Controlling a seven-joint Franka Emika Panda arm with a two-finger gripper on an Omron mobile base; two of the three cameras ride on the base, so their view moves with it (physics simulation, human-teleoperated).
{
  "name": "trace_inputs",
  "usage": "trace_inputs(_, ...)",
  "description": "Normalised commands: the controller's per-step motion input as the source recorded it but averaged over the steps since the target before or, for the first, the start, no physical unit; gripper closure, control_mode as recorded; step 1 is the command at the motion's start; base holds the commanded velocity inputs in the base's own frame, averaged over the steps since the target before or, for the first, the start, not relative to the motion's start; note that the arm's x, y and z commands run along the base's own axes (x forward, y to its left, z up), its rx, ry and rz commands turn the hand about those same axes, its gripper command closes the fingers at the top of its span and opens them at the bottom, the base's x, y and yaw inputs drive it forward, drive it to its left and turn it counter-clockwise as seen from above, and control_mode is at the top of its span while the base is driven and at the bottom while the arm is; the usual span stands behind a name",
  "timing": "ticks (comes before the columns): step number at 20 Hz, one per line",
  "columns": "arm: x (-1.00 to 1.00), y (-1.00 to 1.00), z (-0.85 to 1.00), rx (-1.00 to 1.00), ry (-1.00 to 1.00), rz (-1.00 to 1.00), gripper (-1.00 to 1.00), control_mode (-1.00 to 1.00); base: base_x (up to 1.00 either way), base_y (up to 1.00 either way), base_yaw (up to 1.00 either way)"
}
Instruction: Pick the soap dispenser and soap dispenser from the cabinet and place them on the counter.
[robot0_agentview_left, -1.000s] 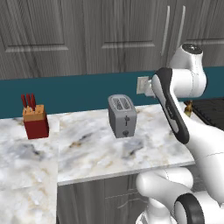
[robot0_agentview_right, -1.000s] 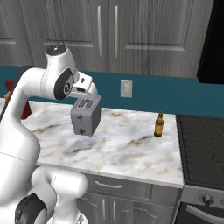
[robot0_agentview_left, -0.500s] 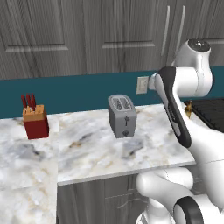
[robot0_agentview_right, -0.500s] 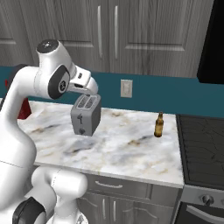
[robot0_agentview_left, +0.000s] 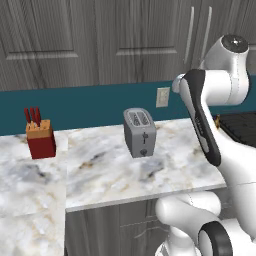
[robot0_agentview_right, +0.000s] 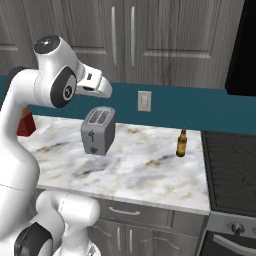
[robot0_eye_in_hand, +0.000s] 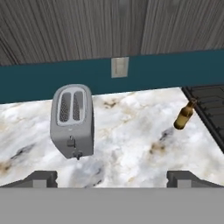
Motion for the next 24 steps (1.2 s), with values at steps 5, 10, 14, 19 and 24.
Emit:
trace_inputs(5,0.01,-0.08,0.36,-0.02,-0.08,0.03,-1.0,-1.0,0.0,0.0,0.0)
trace_inputs(10,0.01,-0.05,0.38,-0.03,-0.04,0.01,-1.0,-1.0,0.0,0.0,0.0)
trace_inputs(14,0.05,-0.07,0.36,-0.02,-0.05,0.01,-1.0,-1.0,0.0,0.0,0.0)
trace_inputs(19,0.09,-0.05,0.32,-0.02,-0.02,0.0,-1.0,-1.0,0.0,0.0,0.0)
trace_inputs(24,0.2,-0.01,0.17,-0.01,-0.01,-0.01,-1.0,-1.0,0.0,0.0,0.0)
